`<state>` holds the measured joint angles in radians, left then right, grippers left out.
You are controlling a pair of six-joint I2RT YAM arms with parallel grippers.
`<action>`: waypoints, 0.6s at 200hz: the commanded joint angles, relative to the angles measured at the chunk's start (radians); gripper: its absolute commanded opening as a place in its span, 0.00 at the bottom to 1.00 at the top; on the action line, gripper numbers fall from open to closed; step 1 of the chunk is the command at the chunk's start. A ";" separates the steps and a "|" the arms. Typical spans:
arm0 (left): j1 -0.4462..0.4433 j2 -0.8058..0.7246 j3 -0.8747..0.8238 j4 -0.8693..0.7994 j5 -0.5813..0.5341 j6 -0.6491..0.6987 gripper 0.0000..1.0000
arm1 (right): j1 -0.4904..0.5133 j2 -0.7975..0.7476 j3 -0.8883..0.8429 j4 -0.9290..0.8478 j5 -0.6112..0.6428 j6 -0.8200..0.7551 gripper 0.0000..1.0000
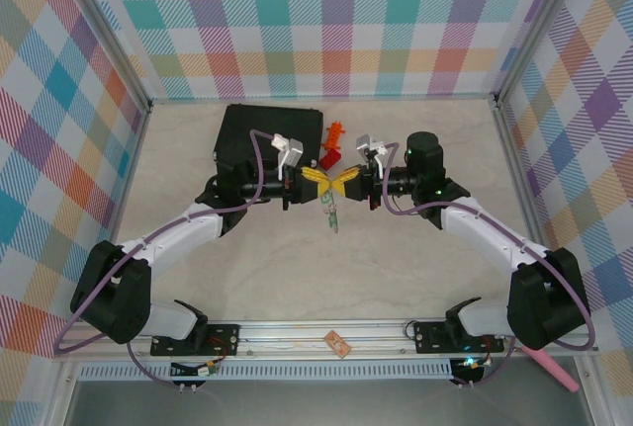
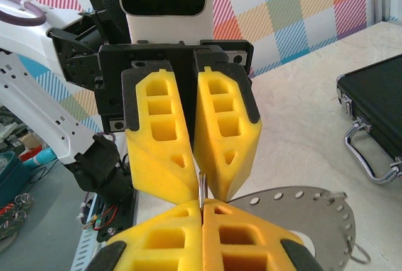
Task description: Put the keys on the keyring
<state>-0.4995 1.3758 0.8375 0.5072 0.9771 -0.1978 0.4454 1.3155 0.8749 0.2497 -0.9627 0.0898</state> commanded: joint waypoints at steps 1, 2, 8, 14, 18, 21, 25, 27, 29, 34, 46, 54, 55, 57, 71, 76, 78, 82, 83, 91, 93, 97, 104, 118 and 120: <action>-0.013 0.011 0.034 0.022 0.026 0.010 0.15 | 0.006 0.004 0.015 0.030 -0.036 -0.007 0.00; -0.013 0.012 0.034 0.022 0.027 0.011 0.15 | 0.006 0.004 0.015 0.031 -0.036 -0.007 0.00; -0.014 0.011 0.035 0.022 0.026 0.011 0.13 | 0.006 0.005 0.015 0.032 -0.037 -0.005 0.00; -0.015 0.010 0.035 0.021 0.025 0.011 0.07 | 0.006 0.006 0.015 0.032 -0.036 -0.005 0.00; -0.016 0.010 0.035 0.021 0.026 0.013 0.02 | 0.006 0.005 0.015 0.032 -0.036 -0.005 0.00; -0.016 0.009 0.035 0.022 0.025 0.013 0.00 | 0.007 0.006 0.015 0.030 -0.036 -0.005 0.00; -0.016 0.009 0.034 0.021 0.024 0.013 0.00 | 0.006 0.005 0.015 0.030 -0.038 -0.006 0.00; -0.016 0.007 0.034 0.021 0.024 0.014 0.00 | 0.007 0.006 0.014 0.030 -0.037 -0.006 0.00; -0.016 0.007 0.033 0.020 0.023 0.014 0.00 | 0.007 0.006 0.013 0.028 -0.037 -0.006 0.00; -0.016 0.004 0.032 0.018 0.021 0.016 0.00 | 0.007 0.004 0.012 0.028 -0.036 -0.007 0.00; -0.016 -0.002 0.029 0.011 0.018 0.026 0.00 | 0.006 0.001 0.009 0.022 -0.029 -0.013 0.00; -0.016 -0.006 0.031 -0.003 0.017 0.036 0.00 | 0.007 -0.002 0.006 0.011 -0.021 -0.018 0.00; -0.016 -0.007 0.031 -0.005 0.017 0.037 0.00 | 0.006 -0.003 0.006 0.009 -0.019 -0.020 0.00; -0.017 -0.008 0.031 -0.009 0.015 0.040 0.00 | 0.006 -0.004 0.006 0.006 -0.018 -0.021 0.00; -0.016 -0.017 0.034 -0.041 0.011 0.065 0.00 | 0.006 -0.012 0.007 -0.026 0.008 -0.037 0.07; -0.016 -0.020 0.035 -0.055 0.008 0.076 0.00 | 0.005 -0.016 0.009 -0.044 0.022 -0.044 0.09; -0.016 -0.021 0.036 -0.062 0.008 0.081 0.00 | 0.004 -0.018 0.010 -0.052 0.028 -0.048 0.10; -0.016 -0.024 0.038 -0.074 0.005 0.092 0.00 | 0.004 -0.022 0.011 -0.067 0.035 -0.059 0.11; -0.016 -0.025 0.039 -0.078 0.004 0.095 0.00 | 0.004 -0.023 0.012 -0.072 0.039 -0.061 0.11; -0.016 -0.029 0.043 -0.113 -0.006 0.123 0.00 | 0.005 -0.033 0.017 -0.103 0.065 -0.081 0.17; -0.016 -0.031 0.045 -0.125 -0.007 0.132 0.00 | 0.003 -0.035 0.020 -0.114 0.073 -0.087 0.18; -0.015 -0.032 0.049 -0.149 -0.015 0.151 0.00 | 0.004 -0.040 0.023 -0.135 0.087 -0.098 0.20; -0.016 -0.035 0.059 -0.198 -0.025 0.187 0.00 | 0.004 -0.047 0.032 -0.176 0.106 -0.121 0.21; -0.016 -0.040 0.079 -0.289 -0.038 0.247 0.00 | 0.004 -0.060 0.052 -0.252 0.138 -0.163 0.23; -0.016 -0.040 0.081 -0.295 -0.039 0.254 0.00 | 0.004 -0.062 0.055 -0.262 0.141 -0.170 0.24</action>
<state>-0.5076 1.3716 0.8585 0.3550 0.9588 -0.0761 0.4454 1.3014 0.8776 0.1280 -0.8829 0.0219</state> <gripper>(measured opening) 0.050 0.223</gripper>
